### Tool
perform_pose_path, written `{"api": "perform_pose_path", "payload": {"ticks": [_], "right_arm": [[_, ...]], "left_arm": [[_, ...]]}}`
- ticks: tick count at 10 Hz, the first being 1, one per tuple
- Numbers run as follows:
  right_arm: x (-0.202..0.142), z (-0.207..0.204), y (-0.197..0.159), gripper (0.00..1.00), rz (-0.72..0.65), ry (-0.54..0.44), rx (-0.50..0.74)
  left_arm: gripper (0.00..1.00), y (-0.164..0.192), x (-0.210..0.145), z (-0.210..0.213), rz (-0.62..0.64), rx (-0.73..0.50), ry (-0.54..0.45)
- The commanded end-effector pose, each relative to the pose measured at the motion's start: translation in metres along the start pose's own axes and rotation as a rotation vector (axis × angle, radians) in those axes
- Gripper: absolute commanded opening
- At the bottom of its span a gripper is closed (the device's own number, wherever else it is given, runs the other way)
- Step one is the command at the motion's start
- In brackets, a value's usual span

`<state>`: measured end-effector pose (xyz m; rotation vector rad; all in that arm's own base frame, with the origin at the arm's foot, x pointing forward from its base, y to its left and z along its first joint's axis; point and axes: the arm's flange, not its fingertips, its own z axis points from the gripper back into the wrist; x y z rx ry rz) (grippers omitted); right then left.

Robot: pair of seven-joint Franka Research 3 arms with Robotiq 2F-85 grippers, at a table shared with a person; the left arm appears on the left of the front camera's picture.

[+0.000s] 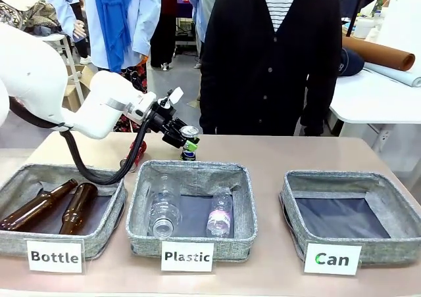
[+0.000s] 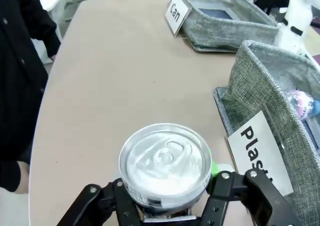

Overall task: Sort the can waste into the basket.
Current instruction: Pick up the can waste from the table and place it in the right Fabric basket.

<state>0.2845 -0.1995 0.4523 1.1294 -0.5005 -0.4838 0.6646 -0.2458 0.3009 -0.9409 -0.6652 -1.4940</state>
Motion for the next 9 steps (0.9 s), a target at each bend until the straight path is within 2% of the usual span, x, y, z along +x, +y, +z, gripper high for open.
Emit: {"api": "perform_pose_path", "payload": {"ticks": [1,3,6,7,8,9], "right_arm": [[0.002,-0.001,0.0,1.0,0.024,-0.012,0.028],[0.002,-0.001,0.0,1.0,0.024,-0.012,0.028],[0.002,-0.001,0.0,1.0,0.024,-0.012,0.028],[0.002,-0.001,0.0,1.0,0.024,-0.012,0.028],[0.002,-0.001,0.0,1.0,0.024,-0.012,0.028],[0.002,-0.001,0.0,1.0,0.024,-0.012,0.028]], "left_arm": [[0.0,0.004,0.004,0.001,-0.001,-0.013,-0.004],[0.0,-0.005,0.015,0.021,-0.009,0.077,-0.032],[0.0,-0.074,0.081,0.089,-0.068,0.354,-0.136],[0.0,-0.1,0.1,0.114,-0.075,0.372,-0.157],[0.0,-0.131,0.106,0.139,-0.04,0.338,-0.162],[0.0,-0.155,0.094,0.153,0.036,0.317,-0.112]]}}
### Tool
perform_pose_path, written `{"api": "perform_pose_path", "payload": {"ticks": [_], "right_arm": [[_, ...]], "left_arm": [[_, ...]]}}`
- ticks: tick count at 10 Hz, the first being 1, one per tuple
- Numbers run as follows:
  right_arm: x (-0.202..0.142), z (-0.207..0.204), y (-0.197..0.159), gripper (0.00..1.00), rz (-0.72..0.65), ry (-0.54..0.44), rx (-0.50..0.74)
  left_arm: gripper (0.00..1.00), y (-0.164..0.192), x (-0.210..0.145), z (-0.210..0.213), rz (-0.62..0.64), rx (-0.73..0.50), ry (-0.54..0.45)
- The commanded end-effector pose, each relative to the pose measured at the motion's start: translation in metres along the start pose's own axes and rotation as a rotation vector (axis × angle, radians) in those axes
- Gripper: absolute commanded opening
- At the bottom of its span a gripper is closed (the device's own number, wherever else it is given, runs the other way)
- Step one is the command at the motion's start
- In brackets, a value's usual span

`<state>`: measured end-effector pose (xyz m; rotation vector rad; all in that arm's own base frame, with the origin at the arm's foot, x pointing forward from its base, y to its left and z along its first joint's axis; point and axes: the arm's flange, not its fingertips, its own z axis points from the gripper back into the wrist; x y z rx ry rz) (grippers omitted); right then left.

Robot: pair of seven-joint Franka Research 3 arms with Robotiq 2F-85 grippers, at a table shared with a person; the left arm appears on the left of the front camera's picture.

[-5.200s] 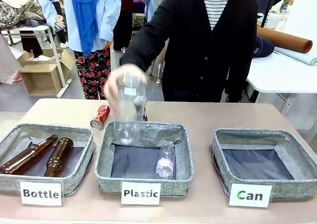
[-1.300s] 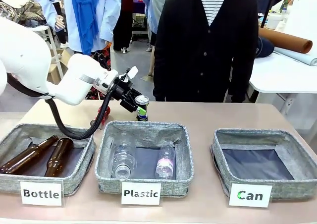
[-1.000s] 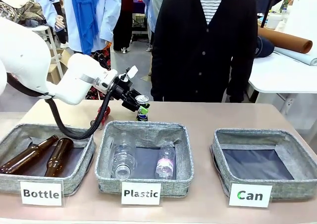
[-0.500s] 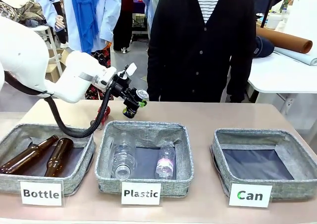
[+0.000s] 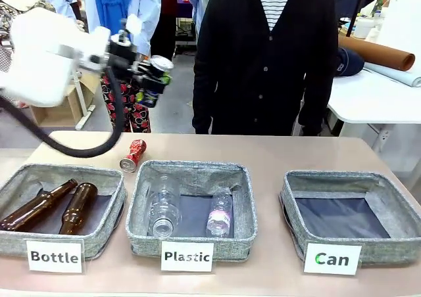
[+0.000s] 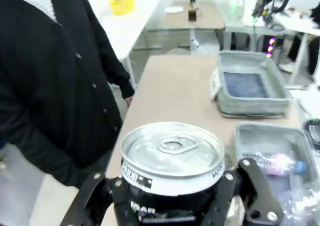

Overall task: Sort the can waste into the basket.
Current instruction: Pick up the can waste from the table and place it in the right Fabric basket.

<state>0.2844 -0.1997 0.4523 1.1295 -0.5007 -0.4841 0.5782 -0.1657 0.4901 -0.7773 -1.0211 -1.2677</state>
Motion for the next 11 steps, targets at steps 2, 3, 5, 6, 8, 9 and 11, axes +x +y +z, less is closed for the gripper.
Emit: {"api": "perform_pose_path", "payload": {"ticks": [2,3,5,6,8,9,11], "right_arm": [[0.002,-0.001,0.0,1.0,0.024,-0.012,0.028],[0.002,-0.001,0.0,1.0,0.024,-0.012,0.028],[0.002,-0.001,0.0,1.0,0.024,-0.012,0.028],[0.002,-0.001,0.0,1.0,0.024,-0.012,0.028],[0.002,-0.001,0.0,1.0,0.024,-0.012,0.028],[0.002,-0.001,0.0,1.0,0.024,-0.012,0.028],[0.002,-0.001,0.0,1.0,0.024,-0.012,0.028]], "left_arm": [[0.0,-0.05,-0.064,0.061,0.154,-0.115,0.036],[0.0,-0.052,-0.09,0.078,0.171,-0.094,0.058],[0.0,-0.047,-0.04,0.05,0.106,-0.063,0.028],[0.0,-0.047,-0.04,0.05,0.106,-0.063,0.028],[0.0,-0.053,-0.051,0.057,0.113,-0.079,0.037],[0.0,-0.055,-0.022,0.023,0.117,-0.089,-0.01],[0.0,-0.102,0.054,-0.083,-0.127,-0.253,-0.001]]}}
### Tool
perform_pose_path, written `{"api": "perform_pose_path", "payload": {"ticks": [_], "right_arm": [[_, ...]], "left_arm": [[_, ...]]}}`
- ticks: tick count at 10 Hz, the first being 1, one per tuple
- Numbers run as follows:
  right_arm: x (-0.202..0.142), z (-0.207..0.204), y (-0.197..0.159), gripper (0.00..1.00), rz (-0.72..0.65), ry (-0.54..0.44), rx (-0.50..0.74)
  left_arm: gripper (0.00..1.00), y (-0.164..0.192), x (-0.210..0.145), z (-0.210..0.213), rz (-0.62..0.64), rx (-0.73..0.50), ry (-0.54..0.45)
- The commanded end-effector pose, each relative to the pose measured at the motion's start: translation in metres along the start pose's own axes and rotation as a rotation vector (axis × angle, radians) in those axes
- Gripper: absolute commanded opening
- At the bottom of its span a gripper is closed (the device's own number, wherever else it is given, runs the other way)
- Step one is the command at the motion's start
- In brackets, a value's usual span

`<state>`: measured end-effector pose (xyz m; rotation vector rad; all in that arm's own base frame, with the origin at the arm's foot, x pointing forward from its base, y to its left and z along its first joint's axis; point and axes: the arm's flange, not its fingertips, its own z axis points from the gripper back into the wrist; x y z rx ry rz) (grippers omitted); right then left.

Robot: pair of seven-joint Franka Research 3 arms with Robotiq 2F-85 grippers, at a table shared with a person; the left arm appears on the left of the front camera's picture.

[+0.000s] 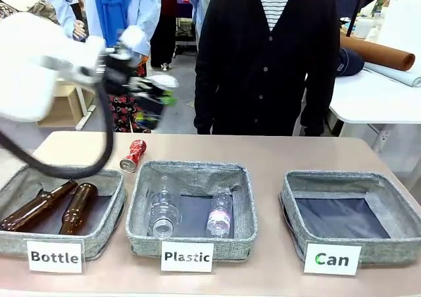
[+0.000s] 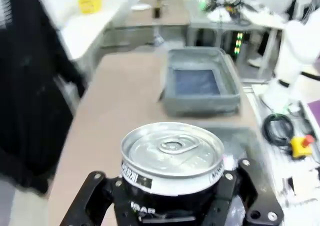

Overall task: Sort the can waste into the basket.
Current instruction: Pick up the can waste from the table and place it in the right Fabric basket.

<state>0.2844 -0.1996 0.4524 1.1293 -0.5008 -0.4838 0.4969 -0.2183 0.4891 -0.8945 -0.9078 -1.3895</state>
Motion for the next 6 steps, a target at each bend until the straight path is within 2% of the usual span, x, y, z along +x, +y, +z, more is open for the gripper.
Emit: {"api": "perform_pose_path", "payload": {"ticks": [1,2,4,5,6], "right_arm": [[0.002,-0.001,0.0,1.0,0.024,-0.012,0.028],[0.002,-0.001,0.0,1.0,0.024,-0.012,0.028],[0.002,-0.001,0.0,1.0,0.024,-0.012,0.028],[0.002,-0.001,0.0,1.0,0.024,-0.012,0.028],[0.0,0.001,0.0,1.0,0.0,-0.001,0.0]], "left_arm": [[0.0,-0.009,0.082,-0.115,-0.109,-0.201,-0.001],[0.0,-0.016,0.12,-0.179,-0.062,-0.252,-0.003],[0.0,-0.043,0.168,-0.306,-0.035,-0.298,0.113],[0.0,-0.051,0.18,-0.369,-0.006,-0.386,0.143],[0.0,-0.051,0.18,-0.425,0.005,-0.372,0.191]]}}
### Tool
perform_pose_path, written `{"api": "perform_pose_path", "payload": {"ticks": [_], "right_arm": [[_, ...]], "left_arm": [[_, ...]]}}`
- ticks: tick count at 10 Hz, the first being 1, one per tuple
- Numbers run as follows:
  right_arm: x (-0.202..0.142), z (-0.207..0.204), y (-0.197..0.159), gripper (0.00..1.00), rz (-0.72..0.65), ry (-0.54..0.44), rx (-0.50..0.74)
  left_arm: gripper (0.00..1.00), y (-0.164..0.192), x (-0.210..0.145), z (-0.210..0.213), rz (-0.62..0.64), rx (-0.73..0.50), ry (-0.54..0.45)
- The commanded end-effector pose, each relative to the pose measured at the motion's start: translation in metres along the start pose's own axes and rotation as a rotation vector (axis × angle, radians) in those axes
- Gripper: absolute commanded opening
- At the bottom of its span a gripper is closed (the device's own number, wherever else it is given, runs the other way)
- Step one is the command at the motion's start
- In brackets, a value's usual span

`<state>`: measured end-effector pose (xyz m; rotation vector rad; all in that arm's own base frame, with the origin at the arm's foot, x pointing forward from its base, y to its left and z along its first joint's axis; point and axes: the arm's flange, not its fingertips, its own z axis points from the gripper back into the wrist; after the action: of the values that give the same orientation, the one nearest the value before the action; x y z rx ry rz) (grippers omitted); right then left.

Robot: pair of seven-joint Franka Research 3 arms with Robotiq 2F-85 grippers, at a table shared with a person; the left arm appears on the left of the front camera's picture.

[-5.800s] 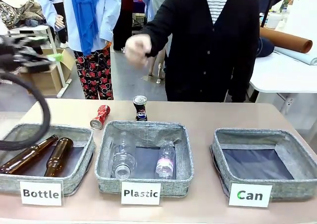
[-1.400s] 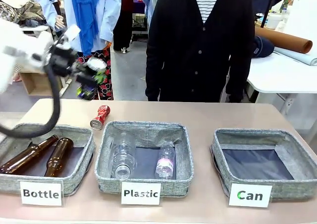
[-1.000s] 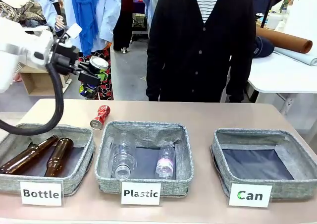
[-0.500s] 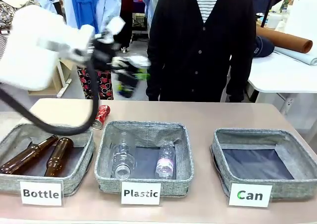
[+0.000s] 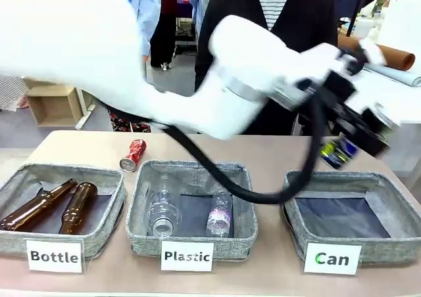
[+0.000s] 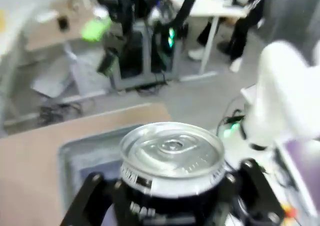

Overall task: Sort the can waste into the basket.
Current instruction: Pick up the can waste from the table and place it in the right Fabric basket.

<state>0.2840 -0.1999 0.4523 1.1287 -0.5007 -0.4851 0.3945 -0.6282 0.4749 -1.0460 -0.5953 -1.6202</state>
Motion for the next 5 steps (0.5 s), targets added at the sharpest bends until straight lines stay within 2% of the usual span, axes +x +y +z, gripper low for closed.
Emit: {"api": "perform_pose_path", "payload": {"ticks": [1,2,3,4,5], "right_arm": [[-0.01,0.037,-0.008,1.0,-0.035,0.022,0.019],[-0.021,0.074,-0.018,1.0,-0.041,-0.033,-0.031],[-0.031,0.099,-0.028,1.0,-0.075,-0.087,-0.123],[-0.044,0.118,-0.036,1.0,-0.086,-0.138,-0.158],[-0.049,0.122,-0.039,1.0,-0.067,-0.164,-0.089]], "left_arm": [[0.0,0.076,0.027,-0.063,0.106,-0.023,0.099],[0.0,0.089,0.017,-0.097,0.148,0.006,0.156],[0.0,0.098,0.01,-0.114,0.159,0.049,0.226],[0.0,0.108,0.005,-0.113,0.146,0.097,0.248],[0.0,0.053,-0.039,-0.1,0.135,0.043,0.175]]}}
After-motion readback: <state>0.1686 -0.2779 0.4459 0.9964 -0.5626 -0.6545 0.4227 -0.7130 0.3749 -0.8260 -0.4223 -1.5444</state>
